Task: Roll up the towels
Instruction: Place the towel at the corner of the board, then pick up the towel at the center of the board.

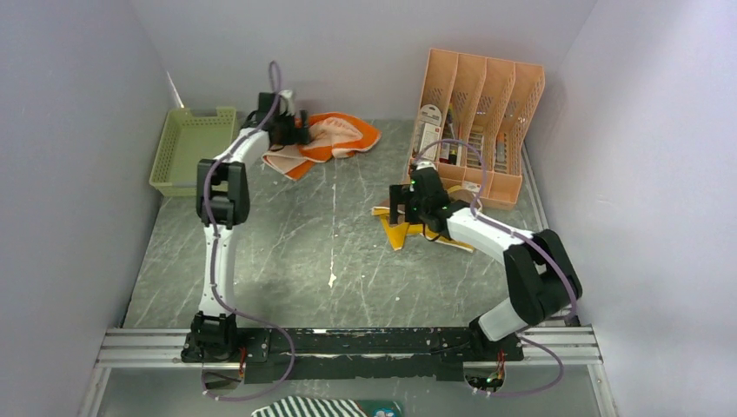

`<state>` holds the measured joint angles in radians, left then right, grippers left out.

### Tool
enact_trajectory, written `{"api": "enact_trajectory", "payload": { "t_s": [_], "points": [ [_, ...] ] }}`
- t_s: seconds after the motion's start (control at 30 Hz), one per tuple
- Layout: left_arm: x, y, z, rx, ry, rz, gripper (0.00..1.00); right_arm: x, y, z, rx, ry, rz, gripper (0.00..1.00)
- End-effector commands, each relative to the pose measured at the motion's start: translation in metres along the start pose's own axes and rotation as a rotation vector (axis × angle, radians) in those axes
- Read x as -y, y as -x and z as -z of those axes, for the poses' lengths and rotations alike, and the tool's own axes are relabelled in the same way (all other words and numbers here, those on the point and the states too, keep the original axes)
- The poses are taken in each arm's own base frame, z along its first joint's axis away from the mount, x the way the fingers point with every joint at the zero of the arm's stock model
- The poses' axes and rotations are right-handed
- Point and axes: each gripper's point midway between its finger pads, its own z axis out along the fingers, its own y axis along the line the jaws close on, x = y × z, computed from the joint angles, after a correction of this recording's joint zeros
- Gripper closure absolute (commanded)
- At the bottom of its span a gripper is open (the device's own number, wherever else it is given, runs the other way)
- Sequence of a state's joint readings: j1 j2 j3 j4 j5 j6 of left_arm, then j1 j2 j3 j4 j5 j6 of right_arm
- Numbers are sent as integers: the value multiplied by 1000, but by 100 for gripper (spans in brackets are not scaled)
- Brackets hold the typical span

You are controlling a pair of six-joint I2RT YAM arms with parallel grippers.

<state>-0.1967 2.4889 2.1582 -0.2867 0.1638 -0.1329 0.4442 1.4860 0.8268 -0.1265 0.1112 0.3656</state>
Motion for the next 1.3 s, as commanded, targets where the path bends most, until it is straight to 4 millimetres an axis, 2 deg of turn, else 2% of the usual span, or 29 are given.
{"api": "enact_trajectory", "payload": {
  "t_s": [0.0,0.07,0.13,0.17,0.27,0.33,0.37,0.4,0.47,0.5,0.53,0.57,0.6,0.7,0.77,0.8,0.83,0.87,0.93,1.0,1.13,1.27],
  "points": [
    [-44,36,50,93,72,105,1,-5,11,-19,43,-45,86,0],
    [-37,53,79,134,66,104,1,-15,10,-30,42,-47,129,0],
    [-21,61,111,154,26,123,1,-10,12,-42,35,-91,152,1],
    [-8,66,134,177,-14,134,1,-8,12,-49,26,-108,165,2],
    [23,48,173,222,-108,153,1,-8,17,-65,16,-135,190,3],
    [29,27,189,223,-93,162,1,-12,21,-73,18,-130,196,8],
    [33,14,193,207,-104,176,1,-14,23,-76,16,-123,198,16],
    [38,2,198,189,-123,184,1,-17,23,-78,14,-110,197,34],
    [57,-27,205,149,-183,230,1,-26,28,-78,17,-70,188,79],
    [67,-42,209,140,-206,234,1,-32,32,-75,26,-45,178,94],
    [81,-57,213,137,-232,232,1,-41,36,-71,41,-9,166,100],
    [97,-69,217,141,-264,227,1,-51,43,-64,62,33,149,100],
    [109,-93,219,125,-289,226,1,-65,53,-52,90,97,116,100],
    [143,-118,228,164,-361,226,1,-104,82,-16,179,267,35,100],
    [164,-116,235,231,-451,242,1,-123,100,5,237,339,-2,100],
    [172,-124,236,228,-498,253,1,-129,104,12,251,356,-14,100],
    [184,-116,242,283,-573,252,1,-135,108,18,262,372,-19,100],
    [193,-118,243,288,-624,264,1,-141,111,24,270,386,-22,100],
    [211,-117,248,311,-745,282,1,-148,113,32,271,399,-23,100],
    [228,-114,263,371,-865,313,1,-151,114,36,277,395,-20,100],
    [247,-104,295,462,-1060,351,1,-151,112,37,272,385,-17,100],
    [258,-111,308,429,-1158,351,1,-148,110,35,273,369,-17,100]
  ]
}}
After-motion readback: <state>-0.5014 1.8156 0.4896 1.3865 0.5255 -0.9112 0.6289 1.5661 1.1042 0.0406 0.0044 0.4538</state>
